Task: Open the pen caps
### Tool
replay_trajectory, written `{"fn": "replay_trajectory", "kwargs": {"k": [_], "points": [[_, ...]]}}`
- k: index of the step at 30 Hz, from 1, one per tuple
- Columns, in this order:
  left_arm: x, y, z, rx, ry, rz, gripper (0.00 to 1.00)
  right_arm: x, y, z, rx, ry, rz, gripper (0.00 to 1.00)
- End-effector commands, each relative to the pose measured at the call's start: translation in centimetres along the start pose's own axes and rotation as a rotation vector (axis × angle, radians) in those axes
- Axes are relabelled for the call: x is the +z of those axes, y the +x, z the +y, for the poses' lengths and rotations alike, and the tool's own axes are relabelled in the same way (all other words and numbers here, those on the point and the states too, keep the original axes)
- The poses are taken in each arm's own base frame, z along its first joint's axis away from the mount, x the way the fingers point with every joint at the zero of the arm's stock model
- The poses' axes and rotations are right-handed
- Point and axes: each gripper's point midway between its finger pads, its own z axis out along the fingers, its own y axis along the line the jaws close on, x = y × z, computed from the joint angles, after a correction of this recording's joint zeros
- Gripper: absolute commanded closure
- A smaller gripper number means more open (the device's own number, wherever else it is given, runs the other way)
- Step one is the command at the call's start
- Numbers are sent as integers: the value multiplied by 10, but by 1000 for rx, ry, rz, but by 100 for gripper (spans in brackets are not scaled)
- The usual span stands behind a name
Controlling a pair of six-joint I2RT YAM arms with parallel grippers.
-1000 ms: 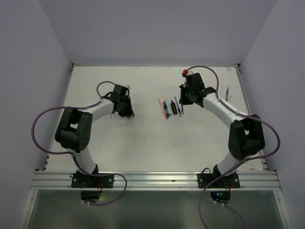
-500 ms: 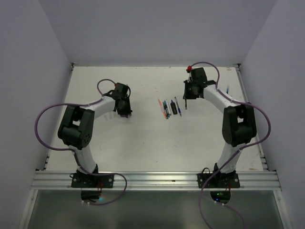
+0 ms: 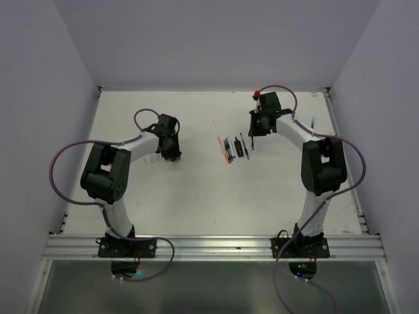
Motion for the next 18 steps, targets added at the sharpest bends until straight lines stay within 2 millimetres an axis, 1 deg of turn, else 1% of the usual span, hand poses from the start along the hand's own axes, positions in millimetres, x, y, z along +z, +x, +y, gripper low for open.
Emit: {"fn": "replay_trajectory", "kwargs": {"k": [1,3,7,11,16,18], "points": [[-2,-9,-3,17,2,-22,75,-1,-24,9,-23,-46,-56,100],[-5,-11,-5,17,7,-30,72,5,-23,8,-28,-43,-41,100],[-12,-18,-8,15,16,-48,70,12,-23,8,-35,-48,-33,100],[-19,-23,-11,12,24,-61,69,20,-12,4,-43,-34,2,100],[-29,-30,-16,1,40,-84,65,31,5,-2,-47,-27,45,100],[-35,-33,-18,-4,48,-99,63,33,8,-2,-48,-32,49,100]]}}
